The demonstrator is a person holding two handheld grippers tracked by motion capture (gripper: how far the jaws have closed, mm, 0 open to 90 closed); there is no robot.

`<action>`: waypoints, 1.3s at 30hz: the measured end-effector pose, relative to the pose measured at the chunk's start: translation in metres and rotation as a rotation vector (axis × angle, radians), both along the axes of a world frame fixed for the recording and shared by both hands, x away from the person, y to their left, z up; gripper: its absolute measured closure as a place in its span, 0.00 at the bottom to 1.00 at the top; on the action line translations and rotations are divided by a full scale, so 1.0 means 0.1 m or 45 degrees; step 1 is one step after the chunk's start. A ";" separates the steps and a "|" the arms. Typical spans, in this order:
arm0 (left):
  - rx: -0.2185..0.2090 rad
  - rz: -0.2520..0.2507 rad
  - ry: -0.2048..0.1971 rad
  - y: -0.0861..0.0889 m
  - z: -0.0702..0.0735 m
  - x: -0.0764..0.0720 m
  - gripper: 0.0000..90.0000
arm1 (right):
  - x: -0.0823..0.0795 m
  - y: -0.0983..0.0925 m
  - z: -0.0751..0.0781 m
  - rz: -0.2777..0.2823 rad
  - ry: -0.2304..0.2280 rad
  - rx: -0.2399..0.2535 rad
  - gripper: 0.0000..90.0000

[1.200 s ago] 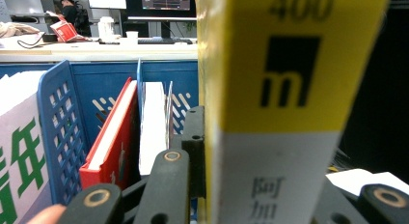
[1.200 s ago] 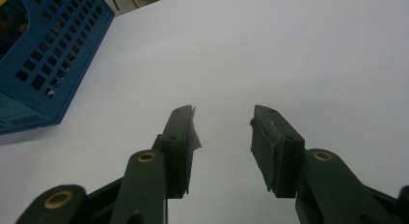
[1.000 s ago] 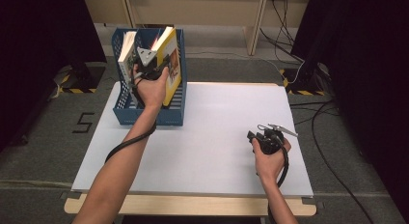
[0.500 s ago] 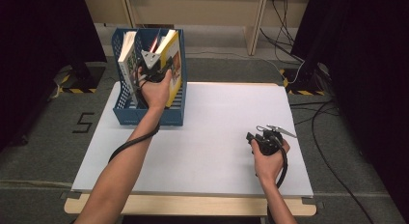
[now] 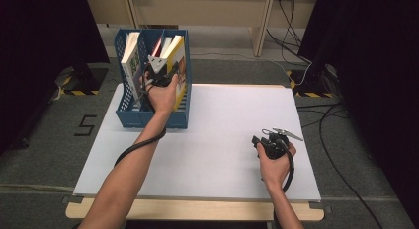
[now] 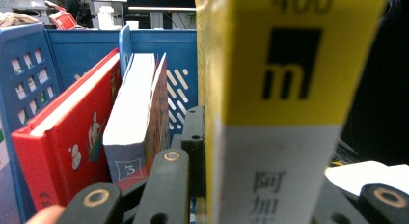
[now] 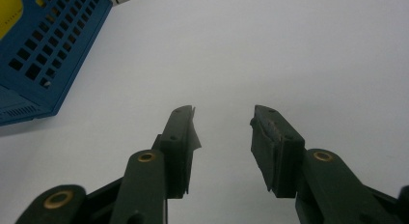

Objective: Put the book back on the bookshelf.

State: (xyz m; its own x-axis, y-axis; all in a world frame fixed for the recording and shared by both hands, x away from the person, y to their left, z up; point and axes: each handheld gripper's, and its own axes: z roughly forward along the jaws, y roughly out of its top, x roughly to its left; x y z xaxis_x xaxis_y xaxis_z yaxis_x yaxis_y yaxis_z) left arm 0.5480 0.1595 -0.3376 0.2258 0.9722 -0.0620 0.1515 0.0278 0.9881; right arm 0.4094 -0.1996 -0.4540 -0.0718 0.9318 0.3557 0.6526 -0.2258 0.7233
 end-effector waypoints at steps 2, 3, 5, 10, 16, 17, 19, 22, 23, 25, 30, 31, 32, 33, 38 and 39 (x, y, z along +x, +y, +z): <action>-0.001 0.002 0.004 -0.01 -0.03 0.00 0.83 | 0.00 0.00 -0.01 0.005 -0.002 -0.006 0.67; 0.002 0.002 0.006 -0.02 -0.04 0.00 0.83 | 0.00 0.00 -0.01 0.004 -0.002 -0.007 0.67; 0.001 0.003 0.010 -0.03 -0.07 0.01 0.83 | 0.00 0.01 -0.01 0.003 0.006 0.001 0.67; 0.009 0.002 0.017 -0.05 -0.14 0.02 0.83 | -0.01 0.02 -0.01 0.003 0.002 -0.004 0.67; 0.016 0.003 0.034 -0.06 -0.24 0.04 0.83 | 0.00 0.04 -0.02 0.000 0.012 0.003 0.67; 0.017 0.003 0.035 -0.06 -0.26 0.05 0.83 | 0.00 0.04 -0.03 0.008 0.009 -0.005 0.67; 0.028 0.004 0.040 -0.07 -0.30 0.05 0.83 | 0.00 0.05 -0.04 0.017 0.004 -0.021 0.67; 0.036 0.003 0.047 -0.07 -0.36 0.06 0.82 | 0.01 0.06 -0.06 0.014 0.012 -0.017 0.67; 0.037 0.004 0.049 -0.08 -0.39 0.06 0.82 | 0.01 0.07 -0.07 0.008 0.013 -0.014 0.67; 0.043 0.007 0.059 -0.08 -0.43 0.08 0.82 | 0.01 0.07 -0.07 0.016 0.018 -0.018 0.67; 0.068 0.003 0.089 -0.08 -0.54 0.08 0.82 | 0.01 0.07 -0.08 0.019 0.021 -0.022 0.67; 0.067 0.003 0.085 -0.08 -0.55 0.08 0.82 | 0.01 0.07 -0.09 0.020 0.019 -0.024 0.67; 0.070 0.002 0.086 -0.08 -0.56 0.07 0.82 | 0.01 0.07 -0.09 0.018 0.020 -0.025 0.67; 0.081 0.000 0.089 -0.08 -0.56 0.07 0.82 | 0.01 0.08 -0.08 0.009 0.028 -0.010 0.67; 0.151 -0.006 0.141 -0.07 -0.53 0.01 0.81 | 0.00 0.08 -0.08 0.020 0.016 -0.023 0.67; 0.151 -0.006 0.141 -0.07 -0.53 0.01 0.80 | 0.00 0.08 -0.09 0.021 0.012 -0.022 0.67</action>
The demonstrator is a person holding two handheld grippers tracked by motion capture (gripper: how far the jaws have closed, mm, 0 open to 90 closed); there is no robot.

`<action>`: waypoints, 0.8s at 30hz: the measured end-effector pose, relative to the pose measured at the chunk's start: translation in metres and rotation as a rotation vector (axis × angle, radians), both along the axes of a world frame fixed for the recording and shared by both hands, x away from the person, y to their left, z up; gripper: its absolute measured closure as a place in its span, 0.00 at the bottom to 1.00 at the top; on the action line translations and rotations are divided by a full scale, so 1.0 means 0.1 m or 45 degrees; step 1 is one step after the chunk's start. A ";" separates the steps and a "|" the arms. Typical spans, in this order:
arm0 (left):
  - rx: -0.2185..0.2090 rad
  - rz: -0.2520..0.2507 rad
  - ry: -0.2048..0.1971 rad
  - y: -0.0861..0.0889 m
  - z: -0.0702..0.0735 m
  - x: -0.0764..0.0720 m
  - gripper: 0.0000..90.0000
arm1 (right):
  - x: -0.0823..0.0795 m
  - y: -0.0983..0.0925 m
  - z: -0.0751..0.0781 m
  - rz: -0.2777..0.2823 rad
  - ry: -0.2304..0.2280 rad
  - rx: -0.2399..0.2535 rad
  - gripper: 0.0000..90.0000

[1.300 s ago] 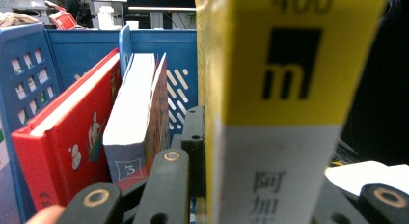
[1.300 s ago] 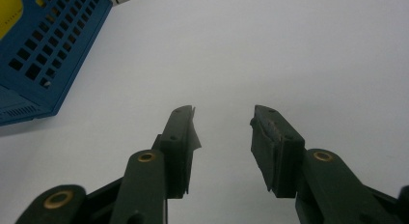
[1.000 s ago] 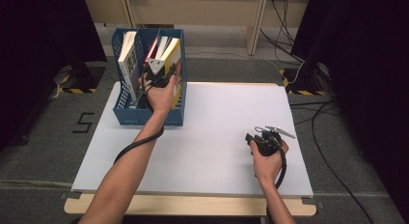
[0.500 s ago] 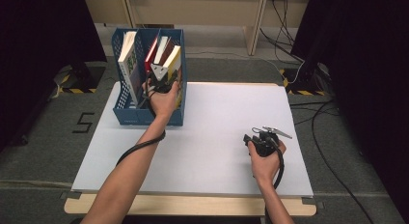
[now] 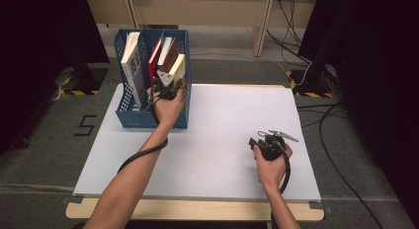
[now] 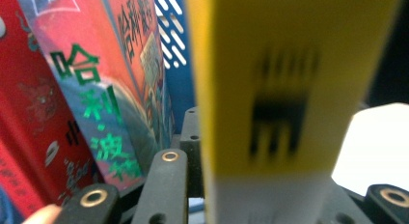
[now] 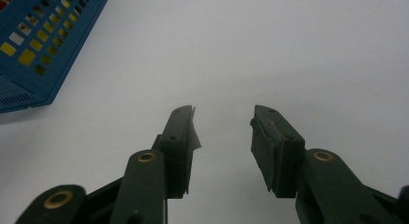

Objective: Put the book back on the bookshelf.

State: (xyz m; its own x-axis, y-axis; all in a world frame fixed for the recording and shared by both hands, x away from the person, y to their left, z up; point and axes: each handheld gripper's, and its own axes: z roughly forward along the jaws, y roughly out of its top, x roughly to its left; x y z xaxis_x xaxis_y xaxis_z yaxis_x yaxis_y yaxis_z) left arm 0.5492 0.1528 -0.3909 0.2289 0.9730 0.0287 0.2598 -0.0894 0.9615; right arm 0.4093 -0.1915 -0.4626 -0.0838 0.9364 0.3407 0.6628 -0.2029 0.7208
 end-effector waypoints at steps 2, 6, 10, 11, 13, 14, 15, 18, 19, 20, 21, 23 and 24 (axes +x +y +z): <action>0.040 -0.005 -0.001 0.02 -0.02 -0.07 0.80 | 0.00 0.00 -0.01 0.008 0.000 -0.006 0.67; 0.071 -0.019 0.011 0.03 0.02 -0.11 0.79 | 0.00 0.02 -0.02 0.012 0.007 -0.005 0.66; 0.061 -0.034 0.009 0.05 0.06 -0.15 0.77 | 0.00 0.03 -0.02 0.011 0.007 -0.001 0.66; 0.057 -0.037 0.008 0.06 0.07 -0.17 0.76 | 0.00 0.03 -0.02 0.012 0.002 -0.005 0.66; 0.046 -0.041 0.005 0.08 0.08 -0.20 0.75 | 0.00 0.03 -0.02 0.004 0.006 -0.003 0.66; 0.048 -0.042 -0.004 0.09 0.09 -0.23 0.75 | 0.00 0.02 -0.02 0.010 0.006 -0.006 0.66; 0.039 -0.044 -0.006 0.10 0.10 -0.26 0.75 | -0.01 0.03 -0.01 -0.001 0.016 0.010 0.66; 0.014 -0.050 -0.008 0.13 0.12 -0.34 0.74 | -0.02 0.01 0.00 0.009 0.002 -0.005 0.66; 0.010 -0.054 -0.004 0.14 0.12 -0.37 0.75 | -0.02 0.02 0.00 0.003 0.006 0.000 0.66; -0.004 -0.060 0.006 0.14 0.12 -0.39 0.75 | -0.02 0.01 0.00 0.002 0.002 0.000 0.66; -0.018 -0.062 0.019 0.14 0.11 -0.40 0.75 | -0.03 0.00 0.00 0.005 0.001 -0.002 0.66; -0.035 -0.063 0.037 0.14 0.10 -0.41 0.77 | -0.03 0.00 -0.01 0.001 0.005 0.002 0.66; -0.029 -0.059 0.043 0.13 0.10 -0.41 0.77 | -0.03 0.00 -0.01 -0.002 0.002 0.002 0.66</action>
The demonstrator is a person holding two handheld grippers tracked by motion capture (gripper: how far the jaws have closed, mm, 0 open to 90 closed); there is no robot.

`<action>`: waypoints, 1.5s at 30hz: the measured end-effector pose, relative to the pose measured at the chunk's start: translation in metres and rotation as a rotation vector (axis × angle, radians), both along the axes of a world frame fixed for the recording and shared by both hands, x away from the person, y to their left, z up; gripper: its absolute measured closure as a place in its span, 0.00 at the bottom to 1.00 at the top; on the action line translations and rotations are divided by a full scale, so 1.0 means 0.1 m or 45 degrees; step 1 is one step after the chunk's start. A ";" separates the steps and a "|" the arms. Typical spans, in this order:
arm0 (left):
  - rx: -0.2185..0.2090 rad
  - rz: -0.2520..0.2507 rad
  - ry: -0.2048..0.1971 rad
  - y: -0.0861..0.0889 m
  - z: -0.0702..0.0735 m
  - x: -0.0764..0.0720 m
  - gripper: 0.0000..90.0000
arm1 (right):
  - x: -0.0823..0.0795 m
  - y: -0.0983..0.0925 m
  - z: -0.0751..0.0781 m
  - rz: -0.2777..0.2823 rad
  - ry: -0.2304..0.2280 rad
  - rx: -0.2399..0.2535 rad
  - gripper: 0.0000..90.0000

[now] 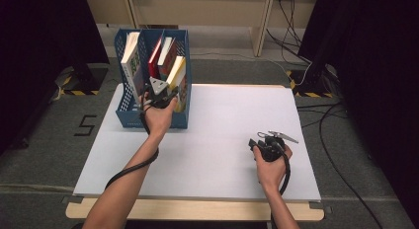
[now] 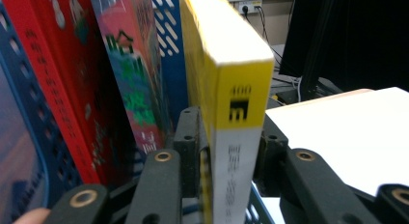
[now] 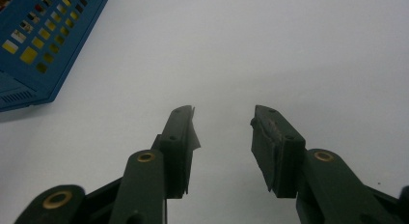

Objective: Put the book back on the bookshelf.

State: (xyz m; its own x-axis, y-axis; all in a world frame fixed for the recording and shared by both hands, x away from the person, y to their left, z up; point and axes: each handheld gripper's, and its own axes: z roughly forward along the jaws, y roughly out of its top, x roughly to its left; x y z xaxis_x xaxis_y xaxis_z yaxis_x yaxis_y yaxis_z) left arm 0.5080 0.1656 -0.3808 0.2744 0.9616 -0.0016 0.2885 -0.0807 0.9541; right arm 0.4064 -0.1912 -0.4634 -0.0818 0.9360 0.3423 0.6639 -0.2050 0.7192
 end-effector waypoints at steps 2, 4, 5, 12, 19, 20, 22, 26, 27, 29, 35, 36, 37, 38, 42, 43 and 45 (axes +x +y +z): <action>-0.001 0.019 0.004 -0.02 -0.01 0.02 0.79 | 0.00 0.00 -0.01 0.003 0.000 -0.003 0.66; 0.005 0.029 0.011 -0.04 0.00 0.03 0.82 | -0.01 0.01 -0.01 -0.001 0.004 -0.002 0.66; 0.000 0.031 0.014 -0.04 0.01 0.04 0.82 | -0.01 0.01 -0.01 0.000 0.010 0.005 0.66; -0.012 0.058 0.010 -0.05 0.00 0.14 0.83 | 0.00 0.00 -0.01 0.007 0.005 -0.006 0.66; -0.006 0.082 0.001 -0.08 -0.01 0.25 0.83 | 0.00 -0.02 -0.01 -0.002 0.001 -0.006 0.66; -0.009 0.085 -0.002 -0.09 -0.01 0.28 0.83 | 0.00 -0.02 -0.01 -0.002 0.001 -0.007 0.66; -0.011 0.091 0.000 -0.10 -0.01 0.32 0.83 | 0.00 -0.02 -0.01 0.002 0.001 -0.009 0.66; -0.012 0.098 0.003 -0.11 -0.01 0.40 0.83 | -0.01 -0.03 0.00 -0.008 0.007 0.002 0.66; -0.013 0.099 0.003 -0.11 -0.01 0.42 0.83 | 0.00 -0.03 0.00 -0.008 0.005 0.000 0.66; -0.013 0.102 0.005 -0.12 0.00 0.45 0.83 | -0.01 -0.03 0.01 -0.014 0.012 0.006 0.66; -0.032 0.104 0.003 -0.10 -0.01 0.53 0.83 | -0.01 -0.05 0.01 -0.006 0.002 -0.005 0.66; -0.027 0.102 0.002 -0.11 -0.01 0.53 0.83 | 0.00 -0.05 0.01 -0.005 -0.001 -0.005 0.66; -0.024 0.099 0.001 -0.11 -0.01 0.54 0.83 | -0.01 -0.05 0.01 -0.013 0.006 0.002 0.66; -0.026 0.098 -0.001 -0.11 -0.01 0.54 0.83 | 0.00 -0.05 0.00 -0.009 0.002 -0.004 0.66; -0.018 0.077 -0.009 -0.10 0.00 0.53 0.80 | 0.00 -0.05 0.01 -0.002 0.002 -0.007 0.66; -0.011 0.072 -0.013 -0.10 0.01 0.52 0.79 | 0.00 -0.04 0.01 -0.004 0.002 -0.004 0.66; -0.034 0.056 -0.019 -0.07 0.04 0.47 0.76 | 0.00 -0.05 0.01 -0.003 0.003 -0.006 0.66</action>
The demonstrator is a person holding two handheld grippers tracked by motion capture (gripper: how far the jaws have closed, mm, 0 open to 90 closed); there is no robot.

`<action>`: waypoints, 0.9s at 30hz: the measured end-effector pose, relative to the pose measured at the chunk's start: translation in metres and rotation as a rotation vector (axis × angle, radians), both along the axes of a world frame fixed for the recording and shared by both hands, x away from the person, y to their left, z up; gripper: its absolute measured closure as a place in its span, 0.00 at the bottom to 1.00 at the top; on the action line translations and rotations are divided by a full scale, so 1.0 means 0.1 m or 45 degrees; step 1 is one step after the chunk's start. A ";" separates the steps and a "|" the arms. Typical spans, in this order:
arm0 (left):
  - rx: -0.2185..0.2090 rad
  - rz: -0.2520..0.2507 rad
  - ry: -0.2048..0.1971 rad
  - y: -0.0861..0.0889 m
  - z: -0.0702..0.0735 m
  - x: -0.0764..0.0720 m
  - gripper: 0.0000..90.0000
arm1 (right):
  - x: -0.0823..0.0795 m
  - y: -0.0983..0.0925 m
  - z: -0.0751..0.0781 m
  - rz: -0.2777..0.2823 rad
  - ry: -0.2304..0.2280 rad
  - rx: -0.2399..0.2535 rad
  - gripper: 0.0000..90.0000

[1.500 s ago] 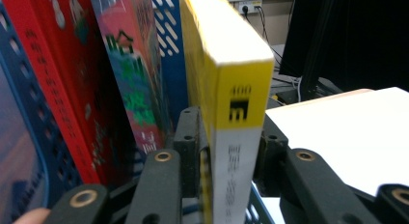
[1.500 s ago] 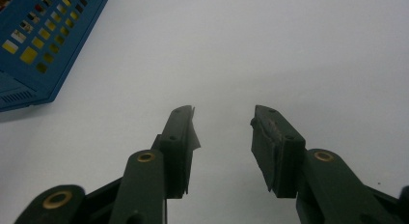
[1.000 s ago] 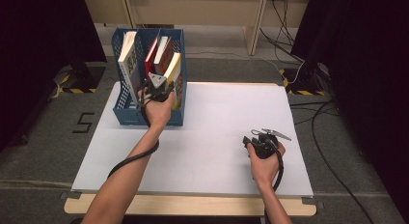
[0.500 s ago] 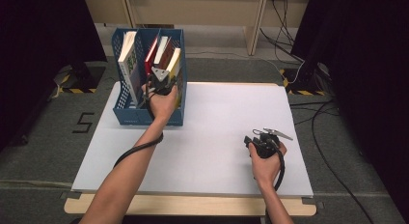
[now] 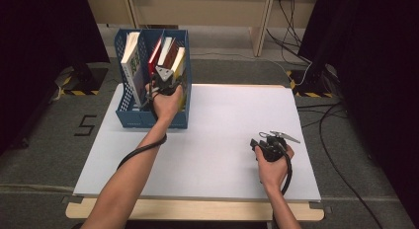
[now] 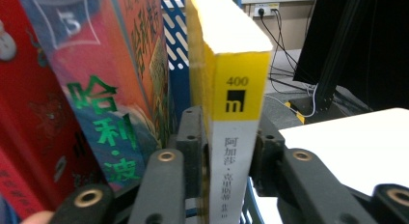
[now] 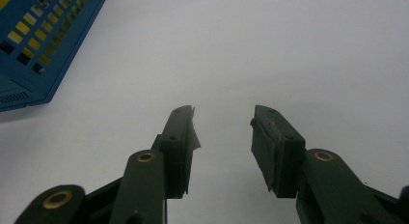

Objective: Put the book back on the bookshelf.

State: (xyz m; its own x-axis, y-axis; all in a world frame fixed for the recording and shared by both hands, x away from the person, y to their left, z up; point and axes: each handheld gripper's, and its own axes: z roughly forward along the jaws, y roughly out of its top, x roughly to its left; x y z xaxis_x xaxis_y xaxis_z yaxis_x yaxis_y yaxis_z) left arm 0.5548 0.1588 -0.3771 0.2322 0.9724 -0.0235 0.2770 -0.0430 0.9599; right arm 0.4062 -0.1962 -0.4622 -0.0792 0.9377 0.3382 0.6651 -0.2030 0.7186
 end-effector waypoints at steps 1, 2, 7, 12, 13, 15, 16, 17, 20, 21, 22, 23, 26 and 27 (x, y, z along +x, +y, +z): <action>-0.004 -0.002 -0.013 0.01 0.02 -0.04 0.76 | 0.00 0.00 0.00 -0.002 0.001 0.002 0.66; 0.002 -0.005 -0.023 0.02 0.03 -0.07 0.76 | 0.00 0.00 0.00 -0.002 0.000 0.003 0.66; -0.007 -0.007 -0.019 0.05 0.03 -0.20 0.80 | -0.01 0.01 -0.01 0.002 0.003 0.003 0.66; 0.003 0.005 -0.020 0.03 0.02 -0.20 0.83 | -0.01 0.04 -0.02 0.003 0.008 0.005 0.66; 0.003 0.009 -0.016 0.02 0.02 -0.18 0.84 | -0.01 0.04 -0.02 0.003 0.008 0.006 0.66; 0.002 0.012 -0.015 0.01 0.03 -0.15 0.84 | 0.00 0.04 -0.01 0.001 0.006 0.006 0.66; 0.004 0.016 -0.014 0.01 0.03 -0.14 0.84 | 0.00 0.03 -0.01 0.002 0.005 0.002 0.66; 0.004 0.016 -0.014 0.01 0.03 -0.14 0.84 | 0.00 0.03 0.00 0.001 0.008 0.007 0.66; 0.006 0.022 -0.009 0.00 0.03 -0.09 0.84 | 0.00 0.02 0.00 0.001 0.002 0.001 0.66; 0.012 0.024 -0.006 0.00 0.04 -0.07 0.83 | -0.01 0.01 0.00 0.001 0.000 -0.003 0.66; 0.013 0.022 -0.006 -0.01 0.04 -0.06 0.83 | -0.01 0.00 0.00 -0.002 0.000 0.001 0.66; 0.013 0.023 -0.007 0.00 0.04 -0.06 0.83 | -0.01 0.00 -0.01 -0.004 0.002 0.003 0.66; 0.015 0.009 -0.008 0.00 0.04 -0.05 0.83 | -0.02 -0.01 -0.01 -0.005 0.010 0.004 0.66; 0.016 -0.002 -0.007 0.00 0.04 -0.06 0.82 | -0.02 -0.01 -0.01 -0.008 0.013 0.006 0.66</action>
State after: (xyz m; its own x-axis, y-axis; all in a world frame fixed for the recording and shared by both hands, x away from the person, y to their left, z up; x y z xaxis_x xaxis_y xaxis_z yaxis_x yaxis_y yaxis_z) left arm 0.5490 0.1591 -0.3731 0.2338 0.9722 -0.0104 0.2716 -0.0551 0.9608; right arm 0.4044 -0.1973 -0.4637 -0.0696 0.9366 0.3435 0.6708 -0.2110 0.7110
